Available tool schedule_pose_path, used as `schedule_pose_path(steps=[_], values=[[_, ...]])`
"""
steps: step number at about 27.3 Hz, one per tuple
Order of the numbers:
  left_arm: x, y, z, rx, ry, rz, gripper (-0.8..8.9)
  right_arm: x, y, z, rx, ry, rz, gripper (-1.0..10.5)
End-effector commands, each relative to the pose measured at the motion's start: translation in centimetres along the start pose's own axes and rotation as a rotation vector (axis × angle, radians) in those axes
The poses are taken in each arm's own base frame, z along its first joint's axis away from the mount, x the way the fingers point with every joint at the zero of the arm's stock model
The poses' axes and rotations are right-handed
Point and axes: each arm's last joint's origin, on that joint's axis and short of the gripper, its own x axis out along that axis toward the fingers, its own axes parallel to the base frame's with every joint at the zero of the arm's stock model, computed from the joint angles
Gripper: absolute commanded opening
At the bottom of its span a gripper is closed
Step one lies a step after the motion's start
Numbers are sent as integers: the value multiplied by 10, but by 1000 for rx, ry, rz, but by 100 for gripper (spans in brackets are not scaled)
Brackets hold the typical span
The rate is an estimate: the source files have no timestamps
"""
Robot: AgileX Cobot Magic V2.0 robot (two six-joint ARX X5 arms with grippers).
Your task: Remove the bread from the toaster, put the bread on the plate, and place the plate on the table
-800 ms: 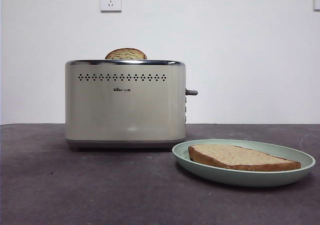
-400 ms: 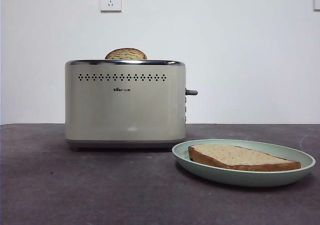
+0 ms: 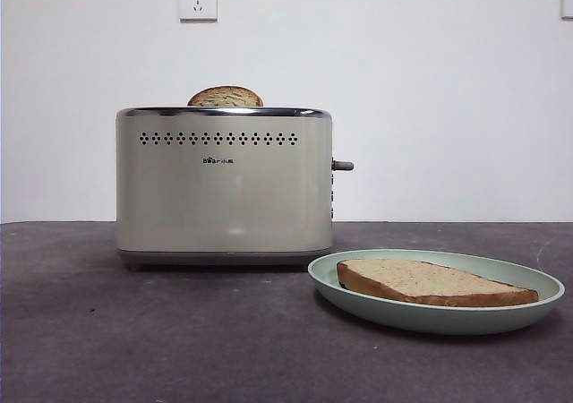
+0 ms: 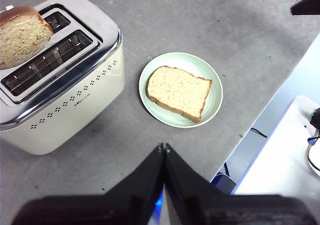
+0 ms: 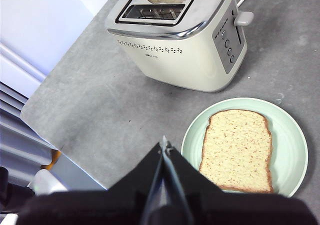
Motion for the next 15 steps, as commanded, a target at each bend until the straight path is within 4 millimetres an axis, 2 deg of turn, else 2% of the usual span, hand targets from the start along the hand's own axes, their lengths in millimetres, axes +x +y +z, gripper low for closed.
schedule_pose_path(steps=[1, 15], values=[[1, 0, -1, 0, 9, -2, -4, 0, 0, 0, -9, -1, -1, 1], [-5, 0, -1, 10, -29, 11, -3, 0, 0, 0, -9, -1, -1, 1]])
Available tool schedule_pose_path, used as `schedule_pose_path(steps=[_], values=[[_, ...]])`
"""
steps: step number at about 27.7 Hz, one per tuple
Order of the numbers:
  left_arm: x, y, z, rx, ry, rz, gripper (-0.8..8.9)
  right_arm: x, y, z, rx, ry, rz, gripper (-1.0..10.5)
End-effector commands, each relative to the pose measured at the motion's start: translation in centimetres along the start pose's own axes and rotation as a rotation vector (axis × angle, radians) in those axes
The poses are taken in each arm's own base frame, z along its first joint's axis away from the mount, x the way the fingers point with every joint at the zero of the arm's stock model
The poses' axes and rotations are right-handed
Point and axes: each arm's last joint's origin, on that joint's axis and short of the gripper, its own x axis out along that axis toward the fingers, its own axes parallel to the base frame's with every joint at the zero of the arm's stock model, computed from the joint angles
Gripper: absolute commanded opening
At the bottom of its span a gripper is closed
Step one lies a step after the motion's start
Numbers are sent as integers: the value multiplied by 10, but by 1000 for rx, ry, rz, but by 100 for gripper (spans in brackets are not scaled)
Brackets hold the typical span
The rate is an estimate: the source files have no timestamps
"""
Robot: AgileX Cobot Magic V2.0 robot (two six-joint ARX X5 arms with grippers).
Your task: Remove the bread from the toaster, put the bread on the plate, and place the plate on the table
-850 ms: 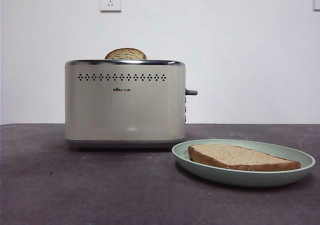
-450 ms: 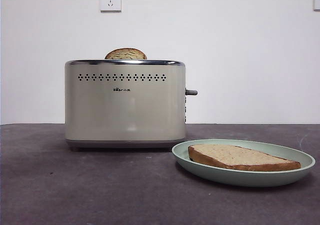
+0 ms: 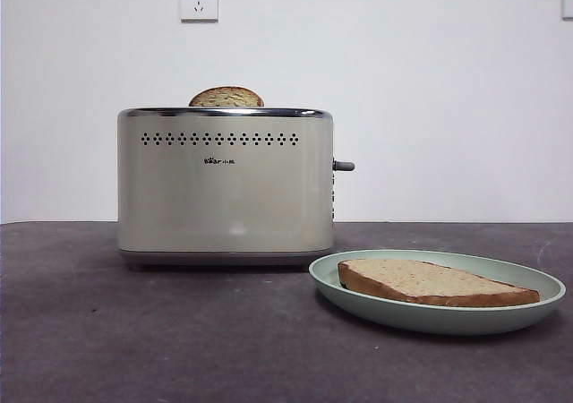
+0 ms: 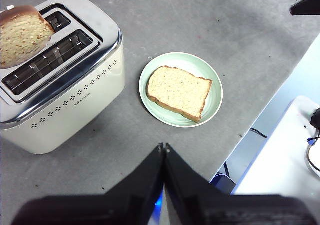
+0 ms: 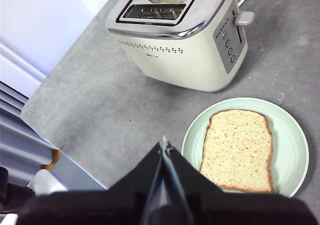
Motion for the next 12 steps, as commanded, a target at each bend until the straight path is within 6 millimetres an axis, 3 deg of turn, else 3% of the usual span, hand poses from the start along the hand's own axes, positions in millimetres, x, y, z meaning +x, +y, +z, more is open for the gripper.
schedule_pose_path(steps=[1, 12], values=[[-6, 0, 0, 22, -44, 14, -4, 0, 0, 0, -9, -1, 0, 1], [-23, 13, 24, 117, -370, 32, -4, 0, 0, 0, -9, -1, 0, 1]])
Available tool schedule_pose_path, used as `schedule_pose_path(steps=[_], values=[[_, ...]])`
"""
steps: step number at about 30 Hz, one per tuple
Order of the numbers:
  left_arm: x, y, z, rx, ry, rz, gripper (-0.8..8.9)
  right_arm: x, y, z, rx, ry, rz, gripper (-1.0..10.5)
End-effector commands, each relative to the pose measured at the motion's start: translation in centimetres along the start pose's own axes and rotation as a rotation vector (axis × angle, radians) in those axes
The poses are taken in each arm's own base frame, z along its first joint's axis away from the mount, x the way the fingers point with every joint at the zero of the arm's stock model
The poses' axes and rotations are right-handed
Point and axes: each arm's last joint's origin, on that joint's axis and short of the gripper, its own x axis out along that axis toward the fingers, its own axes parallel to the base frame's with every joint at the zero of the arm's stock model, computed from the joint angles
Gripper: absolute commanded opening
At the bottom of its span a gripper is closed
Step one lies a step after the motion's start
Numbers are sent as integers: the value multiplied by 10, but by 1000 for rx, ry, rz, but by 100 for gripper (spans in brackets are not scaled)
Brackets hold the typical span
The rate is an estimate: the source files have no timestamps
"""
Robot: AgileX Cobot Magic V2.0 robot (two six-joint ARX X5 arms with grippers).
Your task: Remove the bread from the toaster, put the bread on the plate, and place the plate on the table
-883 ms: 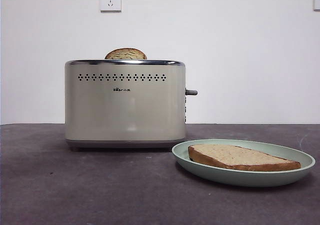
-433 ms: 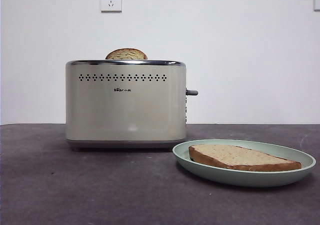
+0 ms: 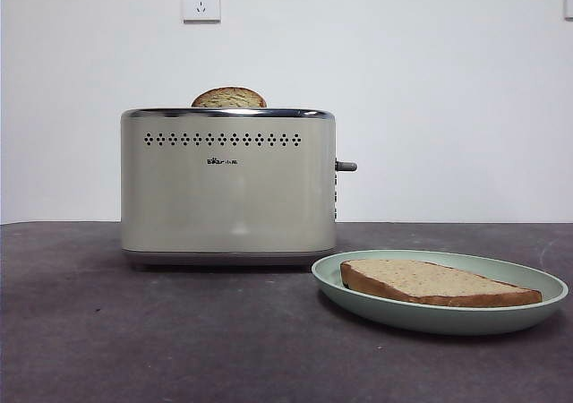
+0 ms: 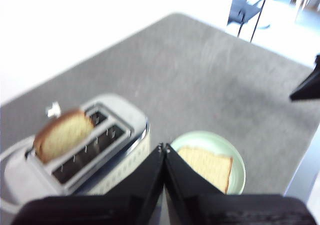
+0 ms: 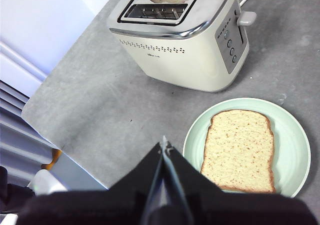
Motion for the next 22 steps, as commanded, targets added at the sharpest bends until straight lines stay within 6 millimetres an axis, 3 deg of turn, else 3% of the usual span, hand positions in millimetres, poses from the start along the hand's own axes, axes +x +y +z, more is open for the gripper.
schedule_pose_path(steps=[1, 6, 11, 14, 22], values=[[-1, 2, 3, 26, -38, -3, -4, 0, 0, 0, -9, -1, -1, 1], [-1, 2, 0, 46, -91, 11, -4, 0, 0, 0, -9, -1, -1, 1], [5, 5, -31, 105, -266, 73, -4, 0, 0, 0, -9, -1, -1, 1], [9, 7, -67, 128, -375, 136, -4, 0, 0, 0, -9, -1, -1, 1], [7, 6, -191, 53, -463, 378, -4, 0, 0, 0, -9, -1, -1, 1]])
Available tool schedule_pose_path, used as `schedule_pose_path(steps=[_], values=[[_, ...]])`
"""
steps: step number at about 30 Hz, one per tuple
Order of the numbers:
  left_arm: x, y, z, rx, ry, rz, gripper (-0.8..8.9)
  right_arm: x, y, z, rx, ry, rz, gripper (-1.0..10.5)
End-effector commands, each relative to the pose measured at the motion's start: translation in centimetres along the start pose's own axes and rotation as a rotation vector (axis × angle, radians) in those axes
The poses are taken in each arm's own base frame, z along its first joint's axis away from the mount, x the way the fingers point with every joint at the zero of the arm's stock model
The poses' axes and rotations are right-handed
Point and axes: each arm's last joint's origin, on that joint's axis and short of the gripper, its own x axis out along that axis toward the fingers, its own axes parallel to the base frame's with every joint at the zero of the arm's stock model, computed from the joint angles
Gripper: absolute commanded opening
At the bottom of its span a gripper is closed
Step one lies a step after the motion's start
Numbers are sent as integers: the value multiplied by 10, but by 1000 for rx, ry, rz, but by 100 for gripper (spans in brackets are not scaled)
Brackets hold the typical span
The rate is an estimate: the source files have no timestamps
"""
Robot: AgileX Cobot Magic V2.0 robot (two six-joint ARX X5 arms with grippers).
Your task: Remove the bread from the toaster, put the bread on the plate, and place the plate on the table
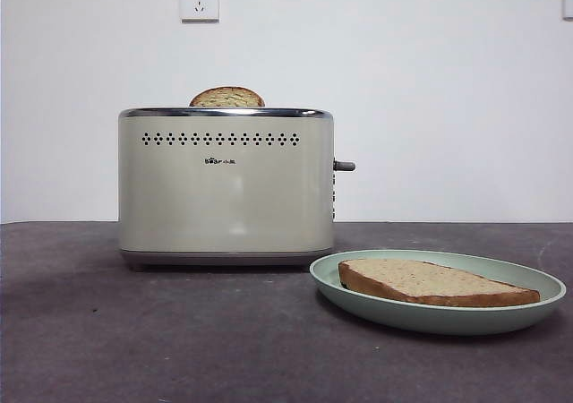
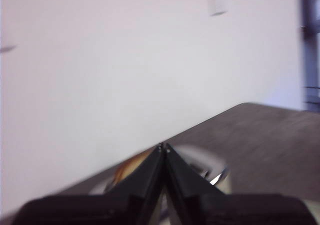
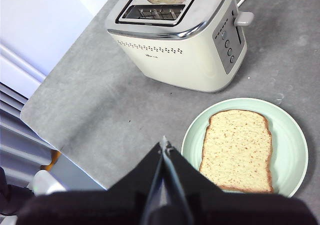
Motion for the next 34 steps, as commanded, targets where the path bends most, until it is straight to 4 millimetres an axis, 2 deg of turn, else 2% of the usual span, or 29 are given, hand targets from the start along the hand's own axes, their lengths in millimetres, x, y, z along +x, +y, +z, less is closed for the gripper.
schedule_pose_path(steps=[1, 5, 8, 12, 15, 22, 34], values=[[-23, -6, -47, -54, 18, 112, -4, 0, 0, 0, -9, -1, -1, 1], [-50, -15, -95, -98, 18, 233, -4, 0, 0, 0, -9, -1, -1, 1], [-60, -20, -125, -135, 8, 311, -4, 0, 0, 0, -9, -1, -1, 1], [-63, -23, -162, -202, 26, 363, -4, 0, 0, 0, -9, -1, -1, 1], [-62, -24, -180, -239, 84, 366, -4, 0, 0, 0, -10, -2, -1, 1], [-66, -27, -200, -302, 287, 397, -4, 0, 0, 0, -8, -1, -2, 1], [-66, -26, -200, -286, 288, 414, -4, 0, 0, 0, -8, -1, -2, 1]])
